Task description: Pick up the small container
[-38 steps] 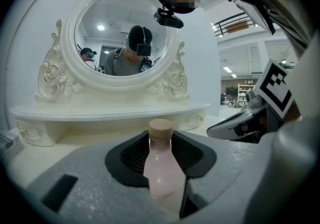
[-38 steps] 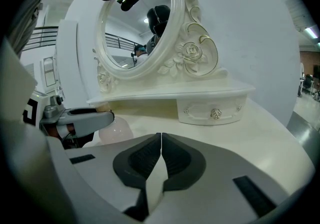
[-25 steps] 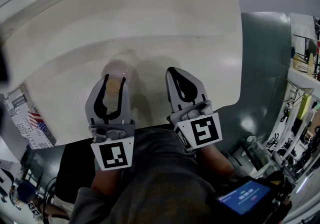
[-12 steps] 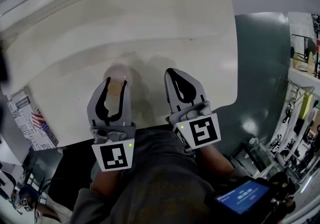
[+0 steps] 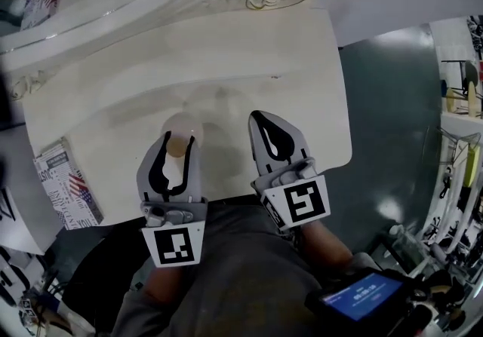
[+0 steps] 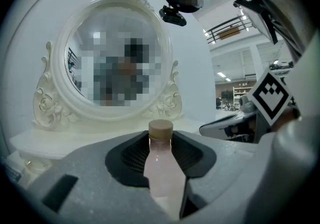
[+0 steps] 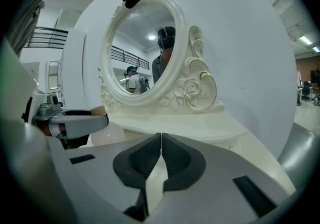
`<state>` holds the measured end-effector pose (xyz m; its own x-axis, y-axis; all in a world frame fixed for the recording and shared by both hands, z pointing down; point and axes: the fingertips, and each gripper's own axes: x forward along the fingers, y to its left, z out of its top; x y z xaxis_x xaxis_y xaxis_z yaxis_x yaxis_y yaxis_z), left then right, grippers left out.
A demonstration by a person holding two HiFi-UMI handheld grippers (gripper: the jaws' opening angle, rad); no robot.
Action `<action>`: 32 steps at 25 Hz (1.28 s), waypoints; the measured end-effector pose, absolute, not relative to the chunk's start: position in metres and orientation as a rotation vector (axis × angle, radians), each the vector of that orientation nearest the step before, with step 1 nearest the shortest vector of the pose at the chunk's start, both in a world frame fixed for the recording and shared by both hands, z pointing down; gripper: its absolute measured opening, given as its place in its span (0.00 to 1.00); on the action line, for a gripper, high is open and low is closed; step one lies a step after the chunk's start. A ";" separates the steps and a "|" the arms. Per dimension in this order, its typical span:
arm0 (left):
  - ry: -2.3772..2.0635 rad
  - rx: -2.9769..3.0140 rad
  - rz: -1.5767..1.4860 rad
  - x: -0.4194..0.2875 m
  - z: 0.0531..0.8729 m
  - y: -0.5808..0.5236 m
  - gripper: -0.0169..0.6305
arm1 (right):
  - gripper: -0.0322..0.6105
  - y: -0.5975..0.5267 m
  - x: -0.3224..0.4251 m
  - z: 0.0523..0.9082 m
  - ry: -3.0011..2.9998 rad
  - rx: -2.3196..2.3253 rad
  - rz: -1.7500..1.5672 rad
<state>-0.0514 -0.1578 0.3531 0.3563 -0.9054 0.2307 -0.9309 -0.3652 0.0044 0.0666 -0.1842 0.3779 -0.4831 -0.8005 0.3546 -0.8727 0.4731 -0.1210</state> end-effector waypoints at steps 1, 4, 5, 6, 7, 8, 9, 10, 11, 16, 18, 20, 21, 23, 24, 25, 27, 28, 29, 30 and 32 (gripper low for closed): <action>-1.691 2.478 0.276 -0.051 0.346 -0.157 0.25 | 0.07 -0.185 0.067 0.371 -2.484 1.441 0.403; -1.713 2.487 0.238 -0.053 0.320 -0.154 0.25 | 0.07 -0.184 0.065 0.349 -2.515 1.457 0.356; -1.719 2.492 0.227 -0.053 0.311 -0.152 0.25 | 0.07 -0.183 0.065 0.343 -2.522 1.464 0.341; -1.725 2.498 0.221 -0.053 0.303 -0.151 0.25 | 0.07 -0.182 0.066 0.336 -2.529 1.472 0.326; -1.731 2.505 0.217 -0.053 0.296 -0.150 0.25 | 0.07 -0.181 0.066 0.329 -2.536 1.481 0.305; -1.738 2.510 0.214 -0.054 0.289 -0.150 0.25 | 0.07 -0.181 0.066 0.322 -2.544 1.489 0.278; -1.747 2.515 0.209 -0.055 0.283 -0.150 0.25 | 0.07 -0.181 0.066 0.314 -2.552 1.497 0.245; -1.758 2.521 0.203 -0.057 0.277 -0.150 0.25 | 0.07 -0.180 0.066 0.307 -2.559 1.505 0.214; -1.773 2.530 0.192 -0.059 0.270 -0.150 0.25 | 0.07 -0.180 0.066 0.299 -2.565 1.513 0.189; -1.838 2.564 0.131 -0.060 0.235 -0.155 0.25 | 0.07 -0.177 0.072 0.264 -2.598 1.551 0.101; -1.847 2.573 0.106 -0.059 0.225 -0.157 0.25 | 0.07 -0.176 0.073 0.251 -2.616 1.555 0.062; -1.856 2.580 0.069 -0.059 0.215 -0.156 0.25 | 0.07 -0.172 0.072 0.239 -2.628 1.558 0.012; -1.864 2.582 0.053 -0.060 0.211 -0.155 0.25 | 0.07 -0.169 0.072 0.233 -2.634 1.560 -0.016; -1.882 2.582 0.035 -0.063 0.204 -0.151 0.25 | 0.07 -0.161 0.073 0.226 -2.635 1.567 -0.056; -1.891 2.580 0.031 -0.064 0.200 -0.148 0.25 | 0.07 -0.157 0.073 0.223 -2.634 1.573 -0.067; -1.900 2.579 0.030 -0.065 0.197 -0.147 0.25 | 0.07 -0.155 0.075 0.220 -2.632 1.578 -0.074; -1.914 2.580 0.028 -0.066 0.191 -0.144 0.25 | 0.07 -0.151 0.077 0.217 -2.626 1.587 -0.079; -1.920 2.580 0.027 -0.065 0.189 -0.144 0.25 | 0.07 -0.151 0.079 0.216 -2.625 1.588 -0.081; -1.924 2.580 0.028 -0.065 0.188 -0.144 0.25 | 0.07 -0.150 0.079 0.215 -2.625 1.588 -0.084; -1.928 2.580 0.029 -0.065 0.187 -0.144 0.25 | 0.07 -0.150 0.080 0.215 -2.625 1.589 -0.084; -1.929 2.580 0.032 -0.065 0.187 -0.144 0.25 | 0.07 -0.149 0.081 0.216 -2.623 1.593 -0.082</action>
